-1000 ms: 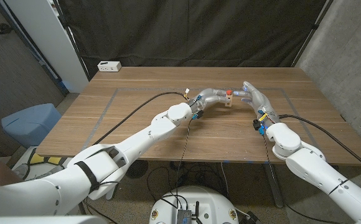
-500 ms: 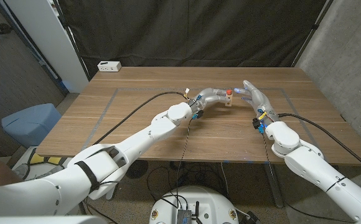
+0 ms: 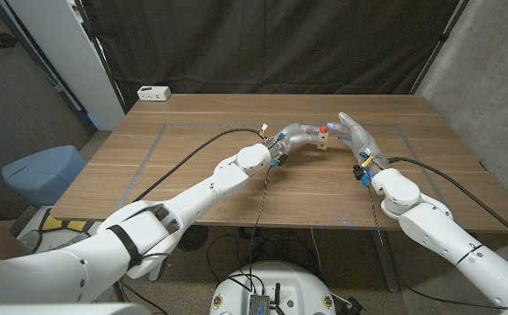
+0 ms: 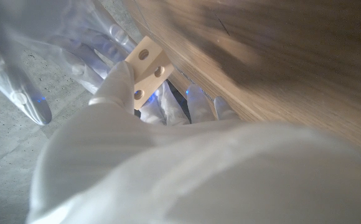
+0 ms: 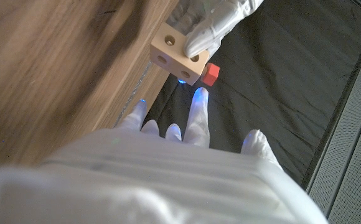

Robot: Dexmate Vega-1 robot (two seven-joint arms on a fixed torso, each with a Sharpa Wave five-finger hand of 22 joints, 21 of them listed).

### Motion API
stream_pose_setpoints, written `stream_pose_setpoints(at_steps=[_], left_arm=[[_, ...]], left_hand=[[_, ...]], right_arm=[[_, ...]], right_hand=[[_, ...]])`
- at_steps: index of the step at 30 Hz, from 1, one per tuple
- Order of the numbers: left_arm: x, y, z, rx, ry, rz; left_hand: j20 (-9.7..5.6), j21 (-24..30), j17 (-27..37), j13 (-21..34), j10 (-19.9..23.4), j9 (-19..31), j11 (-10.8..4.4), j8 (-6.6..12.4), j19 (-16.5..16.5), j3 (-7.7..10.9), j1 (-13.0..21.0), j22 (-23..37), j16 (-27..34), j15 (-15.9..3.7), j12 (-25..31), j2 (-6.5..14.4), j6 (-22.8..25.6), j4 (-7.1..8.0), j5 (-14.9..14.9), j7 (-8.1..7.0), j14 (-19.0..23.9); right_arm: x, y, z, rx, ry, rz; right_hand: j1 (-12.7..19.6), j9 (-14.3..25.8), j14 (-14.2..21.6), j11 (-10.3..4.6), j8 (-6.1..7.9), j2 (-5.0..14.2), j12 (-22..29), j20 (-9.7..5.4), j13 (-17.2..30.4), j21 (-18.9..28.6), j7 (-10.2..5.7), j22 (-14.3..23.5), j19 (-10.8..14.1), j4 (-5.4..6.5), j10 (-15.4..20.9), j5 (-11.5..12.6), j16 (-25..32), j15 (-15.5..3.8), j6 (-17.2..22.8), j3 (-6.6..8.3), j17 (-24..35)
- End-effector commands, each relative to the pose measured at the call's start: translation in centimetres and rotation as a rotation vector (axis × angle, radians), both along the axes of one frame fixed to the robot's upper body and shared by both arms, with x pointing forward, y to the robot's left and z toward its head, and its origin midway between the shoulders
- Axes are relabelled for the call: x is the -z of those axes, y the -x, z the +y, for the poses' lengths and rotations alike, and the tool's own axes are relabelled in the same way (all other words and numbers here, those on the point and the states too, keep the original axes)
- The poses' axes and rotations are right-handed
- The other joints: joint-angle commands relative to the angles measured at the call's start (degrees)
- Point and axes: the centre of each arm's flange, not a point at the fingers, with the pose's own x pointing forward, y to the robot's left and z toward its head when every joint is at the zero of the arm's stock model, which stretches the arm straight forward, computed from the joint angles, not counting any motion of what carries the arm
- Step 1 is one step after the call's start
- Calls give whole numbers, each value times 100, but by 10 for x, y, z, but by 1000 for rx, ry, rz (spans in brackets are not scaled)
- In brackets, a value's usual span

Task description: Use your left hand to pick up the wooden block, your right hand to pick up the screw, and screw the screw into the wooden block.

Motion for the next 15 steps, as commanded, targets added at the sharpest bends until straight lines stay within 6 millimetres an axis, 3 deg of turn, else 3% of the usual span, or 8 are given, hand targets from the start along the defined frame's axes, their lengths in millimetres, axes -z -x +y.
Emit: stream_pose_setpoints(at_steps=[1, 15], left_arm=[[-1, -1, -2, 6, -6, -2], [0, -1, -2, 8, -3, 1]], left_hand=[[-26, 45, 5, 213, 124, 10, -87, 40, 29, 164, 4, 31, 14, -123, 90, 59, 393, 141, 20, 276, 57], [-24, 42, 6, 212, 130, 10, -88, 41, 25, 161, 3, 31, 14, -119, 93, 61, 398, 143, 18, 273, 54]], right_arm=[[-5, -3, 3, -31, 21, 4], [-7, -4, 6, -40, 28, 7]], right_hand=[[-74, 26, -123, -3, 16, 4, -21, 8, 7, -3, -30, 17, -83, 37, -136, 20, -10, -5, -103, 3, 36], [-89, 25, -128, -81, 112, 8, 48, 26, 4, 21, -42, 17, -122, 46, -83, 28, 25, -11, 40, 5, 33]])
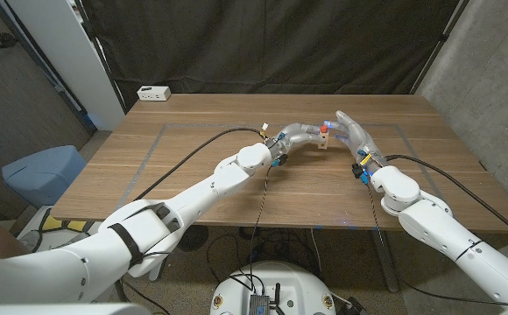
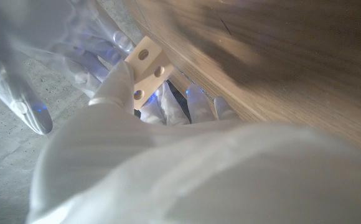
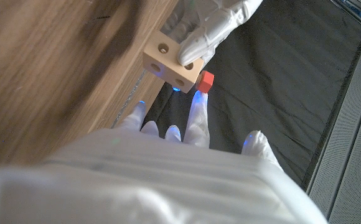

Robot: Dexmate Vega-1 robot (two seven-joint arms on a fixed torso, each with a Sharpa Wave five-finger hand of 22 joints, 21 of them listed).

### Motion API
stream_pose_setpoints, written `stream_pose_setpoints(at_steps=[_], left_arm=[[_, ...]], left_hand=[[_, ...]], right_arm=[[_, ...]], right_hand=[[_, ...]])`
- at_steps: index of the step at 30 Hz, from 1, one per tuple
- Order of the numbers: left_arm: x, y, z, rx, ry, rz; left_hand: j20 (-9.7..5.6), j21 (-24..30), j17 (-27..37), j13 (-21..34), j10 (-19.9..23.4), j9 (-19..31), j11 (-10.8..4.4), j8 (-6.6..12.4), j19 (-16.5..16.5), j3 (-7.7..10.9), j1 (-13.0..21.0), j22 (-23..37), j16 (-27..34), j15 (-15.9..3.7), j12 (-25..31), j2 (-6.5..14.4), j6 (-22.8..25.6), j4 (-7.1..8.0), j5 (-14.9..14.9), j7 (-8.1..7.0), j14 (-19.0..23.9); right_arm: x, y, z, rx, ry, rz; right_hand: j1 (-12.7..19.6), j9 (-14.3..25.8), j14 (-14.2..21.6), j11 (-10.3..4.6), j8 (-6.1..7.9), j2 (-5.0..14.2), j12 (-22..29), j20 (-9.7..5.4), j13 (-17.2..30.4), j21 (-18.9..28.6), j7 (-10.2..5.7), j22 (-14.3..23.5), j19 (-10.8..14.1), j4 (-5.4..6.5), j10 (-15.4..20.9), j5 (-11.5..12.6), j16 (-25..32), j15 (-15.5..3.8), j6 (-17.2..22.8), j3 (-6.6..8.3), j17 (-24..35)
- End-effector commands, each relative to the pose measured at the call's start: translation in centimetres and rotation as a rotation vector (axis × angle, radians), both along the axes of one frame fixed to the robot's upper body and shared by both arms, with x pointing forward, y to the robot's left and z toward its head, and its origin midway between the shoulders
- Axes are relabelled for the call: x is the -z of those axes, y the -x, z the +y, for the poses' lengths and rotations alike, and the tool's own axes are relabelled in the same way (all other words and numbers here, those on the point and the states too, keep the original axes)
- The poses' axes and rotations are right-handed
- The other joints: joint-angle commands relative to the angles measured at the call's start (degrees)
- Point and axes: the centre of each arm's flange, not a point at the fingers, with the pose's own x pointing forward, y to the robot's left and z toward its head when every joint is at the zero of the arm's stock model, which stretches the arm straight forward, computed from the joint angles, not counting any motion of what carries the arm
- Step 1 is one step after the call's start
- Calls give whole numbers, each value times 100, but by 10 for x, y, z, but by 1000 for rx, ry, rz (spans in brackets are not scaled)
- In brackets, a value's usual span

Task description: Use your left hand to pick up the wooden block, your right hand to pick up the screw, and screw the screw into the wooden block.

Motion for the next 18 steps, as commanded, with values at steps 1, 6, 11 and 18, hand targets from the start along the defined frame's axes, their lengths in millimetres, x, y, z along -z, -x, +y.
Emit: stream_pose_setpoints(at_steps=[1, 6, 11, 18], left_arm=[[1, 0, 0, 2, 1, 4], [2, 0, 0, 1, 1, 6], [2, 0, 0, 1, 1, 5], [2, -1, -1, 1, 1, 6]], left_hand=[[-29, 43, 5, 213, 134, 6, -89, 42, 26, 163, 28, 31, 14, -124, 94, 57, 402, 141, 25, 267, 55], [-24, 43, 4, 213, 137, 6, -92, 41, 28, 162, 32, 31, 16, -118, 95, 53, 398, 137, 24, 269, 61], [-24, 43, 6, 213, 135, 6, -87, 38, 27, 161, 22, 31, 14, -121, 95, 58, 392, 145, 24, 272, 54], [-23, 42, 6, 211, 133, 6, -89, 38, 26, 161, 22, 31, 14, -122, 93, 57, 392, 144, 24, 275, 58]], right_arm=[[-1, -1, 2, -11, 12, 4], [-1, -1, 2, -9, 6, 9], [0, -1, 2, -7, 9, 9], [1, 0, 0, 4, 1, 12]], right_hand=[[-48, 25, -17, -46, 53, 8, 52, 3, 19, 23, 1, 17, -39, 40, 21, 28, 31, -15, 118, 12, 5], [-39, 24, 12, -97, 104, 15, 86, -3, 18, 41, 6, 17, -23, 36, 97, 34, 50, -23, 258, 20, -1], [-37, 24, 55, -91, 147, 18, 107, 1, 17, 56, 25, 16, 0, 33, 156, 37, 71, -40, 396, 25, -7], [-33, 24, 101, -89, 183, 24, 129, -5, 16, 74, 43, 16, 36, 32, 236, 41, 90, -55, 540, 33, -12]])
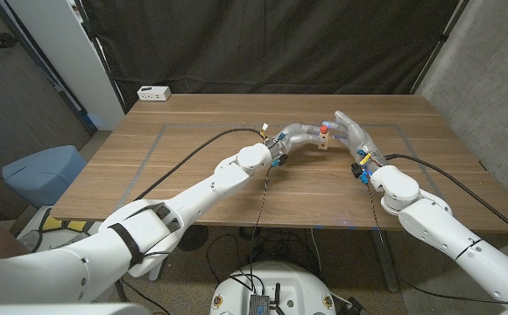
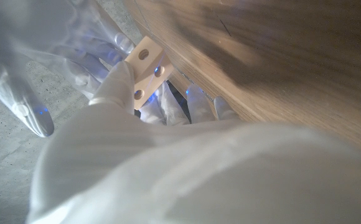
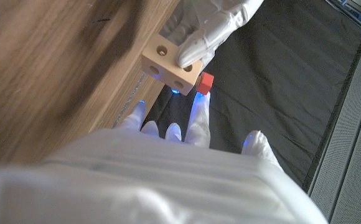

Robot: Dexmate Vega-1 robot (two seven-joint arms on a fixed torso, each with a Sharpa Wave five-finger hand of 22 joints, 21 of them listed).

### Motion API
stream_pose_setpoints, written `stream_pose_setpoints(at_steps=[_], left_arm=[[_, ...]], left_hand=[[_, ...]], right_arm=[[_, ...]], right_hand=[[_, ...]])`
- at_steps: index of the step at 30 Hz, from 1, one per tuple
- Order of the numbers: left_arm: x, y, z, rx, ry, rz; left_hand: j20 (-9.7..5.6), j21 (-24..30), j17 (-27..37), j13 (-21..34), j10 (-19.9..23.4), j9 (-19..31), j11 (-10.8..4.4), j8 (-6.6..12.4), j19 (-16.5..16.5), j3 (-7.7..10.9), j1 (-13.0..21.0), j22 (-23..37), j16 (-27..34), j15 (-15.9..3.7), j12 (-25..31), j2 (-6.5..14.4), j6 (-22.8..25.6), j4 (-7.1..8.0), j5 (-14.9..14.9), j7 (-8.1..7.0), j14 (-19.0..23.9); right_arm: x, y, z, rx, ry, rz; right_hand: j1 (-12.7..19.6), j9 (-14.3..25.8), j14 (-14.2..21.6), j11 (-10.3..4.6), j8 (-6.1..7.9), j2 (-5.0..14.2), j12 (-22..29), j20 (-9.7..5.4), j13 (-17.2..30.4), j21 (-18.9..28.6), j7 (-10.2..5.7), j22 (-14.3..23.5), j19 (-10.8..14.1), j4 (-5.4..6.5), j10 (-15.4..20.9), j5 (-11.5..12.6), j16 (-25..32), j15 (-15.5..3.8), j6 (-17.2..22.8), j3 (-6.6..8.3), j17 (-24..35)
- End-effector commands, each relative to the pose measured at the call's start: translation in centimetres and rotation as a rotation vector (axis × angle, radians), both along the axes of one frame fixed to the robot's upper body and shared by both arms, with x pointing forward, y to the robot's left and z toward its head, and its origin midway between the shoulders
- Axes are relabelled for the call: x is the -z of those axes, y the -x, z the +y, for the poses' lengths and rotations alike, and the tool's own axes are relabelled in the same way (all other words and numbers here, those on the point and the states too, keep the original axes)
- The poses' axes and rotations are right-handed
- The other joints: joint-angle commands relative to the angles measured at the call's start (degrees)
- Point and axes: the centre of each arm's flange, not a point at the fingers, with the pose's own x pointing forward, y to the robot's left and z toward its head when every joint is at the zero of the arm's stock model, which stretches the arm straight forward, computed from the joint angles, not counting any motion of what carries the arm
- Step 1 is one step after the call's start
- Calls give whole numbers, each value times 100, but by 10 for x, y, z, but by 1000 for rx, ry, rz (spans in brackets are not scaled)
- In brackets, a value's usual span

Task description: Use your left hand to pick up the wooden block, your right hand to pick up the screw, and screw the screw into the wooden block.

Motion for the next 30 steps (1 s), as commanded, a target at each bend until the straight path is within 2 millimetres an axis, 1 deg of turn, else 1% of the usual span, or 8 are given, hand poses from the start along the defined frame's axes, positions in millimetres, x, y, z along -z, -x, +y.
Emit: stream_pose_setpoints(at_steps=[1, 10, 13, 15, 16, 21, 22, 30], left_arm=[[1, -1, -1, 1, 1, 4], [1, -2, -1, 0, 2, 5], [1, -2, -1, 0, 4, 5], [1, -2, -1, 1, 2, 4], [1, -2, -1, 0, 4, 5], [1, -3, 0, 0, 6, 5], [1, -3, 0, 0, 5, 5], [1, -4, 0, -1, 5, 8]], left_hand=[[-24, 43, 6, 211, 143, 6, -81, 20, 27, 162, 18, 31, 15, -122, 94, 57, 392, 144, 46, 277, 58], [-25, 42, 5, 215, 138, 6, -72, 23, 27, 165, 23, 31, 13, -114, 95, 59, 400, 141, 47, 276, 56], [-25, 42, 5, 214, 136, 6, -78, 20, 28, 165, 24, 31, 13, -118, 94, 59, 392, 141, 47, 278, 55], [-26, 42, 5, 214, 138, 6, -82, 23, 28, 164, 20, 31, 12, -116, 94, 57, 398, 142, 46, 275, 55], [-26, 43, 5, 214, 137, 6, -83, 22, 29, 164, 19, 31, 12, -117, 94, 57, 396, 144, 46, 273, 55], [-29, 42, 4, 213, 136, 6, -77, 21, 28, 164, 16, 31, 13, -115, 93, 54, 394, 144, 46, 272, 60], [-29, 42, 4, 213, 136, 6, -71, 20, 29, 165, 19, 31, 13, -120, 94, 54, 392, 142, 47, 275, 60], [-32, 43, 3, 212, 143, 6, -64, 22, 32, 165, 19, 31, 12, -121, 96, 52, 399, 141, 47, 274, 58]], right_arm=[[1, 1, -1, 10, -4, 1], [2, 1, -2, 22, -11, 4], [2, 1, -3, 23, -8, 2], [2, 2, -3, 27, -15, 5], [2, 2, -3, 28, -9, 1], [2, 2, -3, 35, -17, 4], [3, 2, -3, 36, -20, 5], [4, 3, -3, 46, -24, 4]], right_hand=[[-32, 23, 50, 2, 37, 25, 43, -10, 14, 48, 30, 16, 40, 31, 87, 42, 64, -6, 125, 34, 3], [-15, 24, 122, -38, 69, 30, 69, -11, 14, 70, 65, 15, 110, 20, 209, 46, 85, -8, 286, 47, -7], [-12, 25, 141, -24, 76, 30, 73, -14, 14, 75, 75, 15, 128, 17, 234, 47, 90, -12, 324, 49, -8], [-10, 25, 158, -40, 78, 31, 80, -18, 14, 79, 84, 15, 144, 15, 267, 47, 94, -17, 349, 52, -10], [-8, 25, 169, -14, 80, 31, 83, -19, 14, 80, 90, 15, 151, 14, 285, 48, 97, -16, 367, 53, -11], [-1, 27, 211, -33, 95, 33, 87, -12, 14, 85, 107, 14, 180, 9, 329, 49, 107, -23, 448, 59, -13], [3, 27, 228, -11, 105, 35, 94, -11, 15, 84, 110, 14, 185, 6, 364, 49, 111, -23, 492, 63, -15], [19, 29, 279, -31, 134, 40, 96, -31, 15, 91, 152, 14, 235, -4, 437, 51, 117, -33, 645, 74, -20]])
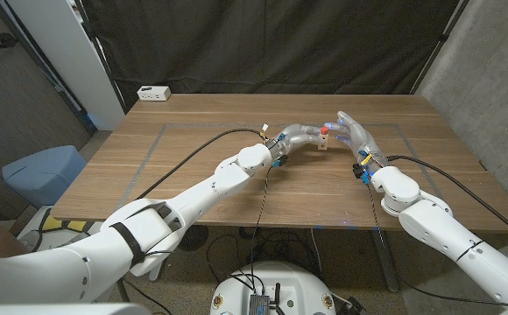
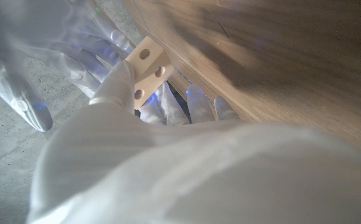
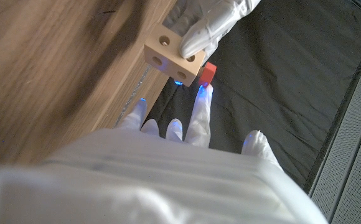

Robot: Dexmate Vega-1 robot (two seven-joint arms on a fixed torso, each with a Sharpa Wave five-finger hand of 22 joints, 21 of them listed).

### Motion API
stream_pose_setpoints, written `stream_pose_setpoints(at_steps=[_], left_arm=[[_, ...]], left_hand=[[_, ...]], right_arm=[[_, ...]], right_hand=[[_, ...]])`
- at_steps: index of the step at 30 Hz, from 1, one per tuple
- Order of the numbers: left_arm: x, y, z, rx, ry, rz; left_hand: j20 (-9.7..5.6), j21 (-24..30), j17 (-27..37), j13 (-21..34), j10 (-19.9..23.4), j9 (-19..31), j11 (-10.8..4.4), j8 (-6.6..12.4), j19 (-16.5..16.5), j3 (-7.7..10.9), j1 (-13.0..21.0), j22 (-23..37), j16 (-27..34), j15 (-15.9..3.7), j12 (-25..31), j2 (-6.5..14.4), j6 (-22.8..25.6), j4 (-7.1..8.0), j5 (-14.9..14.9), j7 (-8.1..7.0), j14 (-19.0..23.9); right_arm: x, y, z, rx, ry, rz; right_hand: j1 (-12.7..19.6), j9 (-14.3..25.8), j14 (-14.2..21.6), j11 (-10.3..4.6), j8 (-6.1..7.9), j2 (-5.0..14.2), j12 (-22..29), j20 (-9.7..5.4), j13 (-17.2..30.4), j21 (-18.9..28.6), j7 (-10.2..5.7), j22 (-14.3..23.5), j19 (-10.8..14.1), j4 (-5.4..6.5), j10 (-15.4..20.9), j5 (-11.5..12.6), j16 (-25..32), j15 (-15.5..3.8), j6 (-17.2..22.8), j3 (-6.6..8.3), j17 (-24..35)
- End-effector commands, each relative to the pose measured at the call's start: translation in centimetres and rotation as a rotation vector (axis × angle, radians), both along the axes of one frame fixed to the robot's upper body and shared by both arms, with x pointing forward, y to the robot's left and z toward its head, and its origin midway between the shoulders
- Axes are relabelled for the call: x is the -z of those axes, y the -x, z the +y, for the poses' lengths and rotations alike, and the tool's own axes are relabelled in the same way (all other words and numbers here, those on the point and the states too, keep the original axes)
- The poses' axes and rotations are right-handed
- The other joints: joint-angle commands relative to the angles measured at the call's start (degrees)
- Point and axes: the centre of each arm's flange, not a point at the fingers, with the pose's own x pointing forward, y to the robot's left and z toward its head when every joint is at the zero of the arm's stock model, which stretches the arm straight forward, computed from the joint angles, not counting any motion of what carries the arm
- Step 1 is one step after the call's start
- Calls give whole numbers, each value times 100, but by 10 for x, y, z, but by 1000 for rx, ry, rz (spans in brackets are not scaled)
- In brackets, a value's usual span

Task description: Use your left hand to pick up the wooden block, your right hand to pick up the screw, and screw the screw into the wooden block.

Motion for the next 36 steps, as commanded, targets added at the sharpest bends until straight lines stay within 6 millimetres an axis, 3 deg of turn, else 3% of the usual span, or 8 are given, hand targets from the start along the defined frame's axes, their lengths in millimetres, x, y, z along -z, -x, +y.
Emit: stream_pose_setpoints(at_steps=[1, 36], left_arm=[[-1, -1, 1, 0, 4, 2], [-2, -6, 1, 2, 4, 8]], left_hand=[[-33, 43, 4, 212, 134, 6, -75, 25, 33, 163, 7, 31, 12, -125, 97, 46, 380, 143, 39, 258, 59], [-32, 42, 4, 211, 127, 5, -83, 20, 34, 166, 8, 31, 13, -116, 94, 50, 370, 142, 39, 248, 60]], right_arm=[[1, 2, 0, 14, -10, -2], [-3, 3, 1, -10, 9, 0]], right_hand=[[20, 29, 74, -24, 70, 40, 53, -13, 14, 47, 21, 14, 56, -12, 52, 51, 30, 14, 121, 35, 6], [54, 28, 406, -30, 221, 27, 105, -48, 14, 44, 184, 11, 229, -52, 679, 50, 67, -165, 1030, 68, -7]])
